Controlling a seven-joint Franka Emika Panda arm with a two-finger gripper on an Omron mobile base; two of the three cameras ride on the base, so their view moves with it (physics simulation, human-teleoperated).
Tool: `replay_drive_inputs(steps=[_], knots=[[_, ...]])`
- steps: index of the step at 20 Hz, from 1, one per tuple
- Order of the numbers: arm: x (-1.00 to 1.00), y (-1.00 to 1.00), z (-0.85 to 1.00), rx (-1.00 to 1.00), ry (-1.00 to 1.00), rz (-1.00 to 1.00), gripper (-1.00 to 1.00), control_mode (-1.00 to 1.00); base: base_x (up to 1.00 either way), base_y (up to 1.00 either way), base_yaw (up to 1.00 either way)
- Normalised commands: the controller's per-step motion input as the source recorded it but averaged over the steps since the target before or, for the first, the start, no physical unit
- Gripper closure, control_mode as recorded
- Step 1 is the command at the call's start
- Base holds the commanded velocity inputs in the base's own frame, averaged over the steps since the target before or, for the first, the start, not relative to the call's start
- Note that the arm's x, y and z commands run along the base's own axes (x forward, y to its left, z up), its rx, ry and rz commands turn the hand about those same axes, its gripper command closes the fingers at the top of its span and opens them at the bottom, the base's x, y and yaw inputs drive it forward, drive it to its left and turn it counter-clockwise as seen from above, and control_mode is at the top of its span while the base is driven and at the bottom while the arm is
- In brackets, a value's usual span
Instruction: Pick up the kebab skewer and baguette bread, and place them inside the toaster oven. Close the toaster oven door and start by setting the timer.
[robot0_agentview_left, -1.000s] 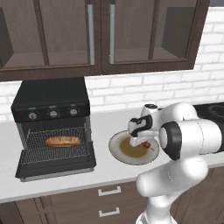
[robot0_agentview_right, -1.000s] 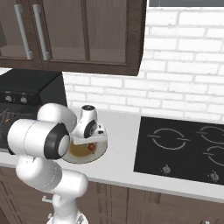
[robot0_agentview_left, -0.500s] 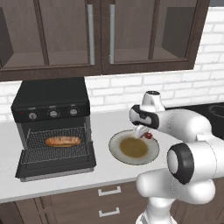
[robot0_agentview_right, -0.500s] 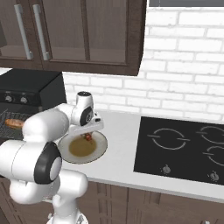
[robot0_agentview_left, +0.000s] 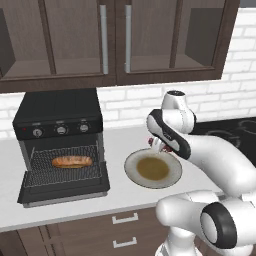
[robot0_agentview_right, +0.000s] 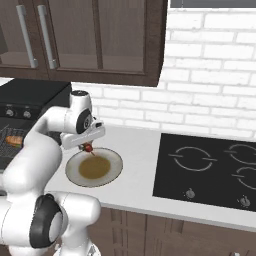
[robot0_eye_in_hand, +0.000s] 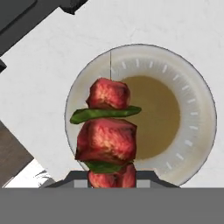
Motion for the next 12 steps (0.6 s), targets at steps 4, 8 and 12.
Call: replay_drive_inputs(steps=[4, 8, 12], knots=[[-0.2, 0.91, 0.53, -0.08, -0.08, 0.16, 1.0, -1.0, 0.0, 0.0, 0.0], [-0.26, 0.98, 0.4, -0.07, 0.0, 0.21, 1.0, -1.0, 0.0, 0.0, 0.0], [-0.41, 0.99, 0.14, -0.12, -0.05, 0.22, 1.0, -1.0, 0.0, 0.0, 0.0]])
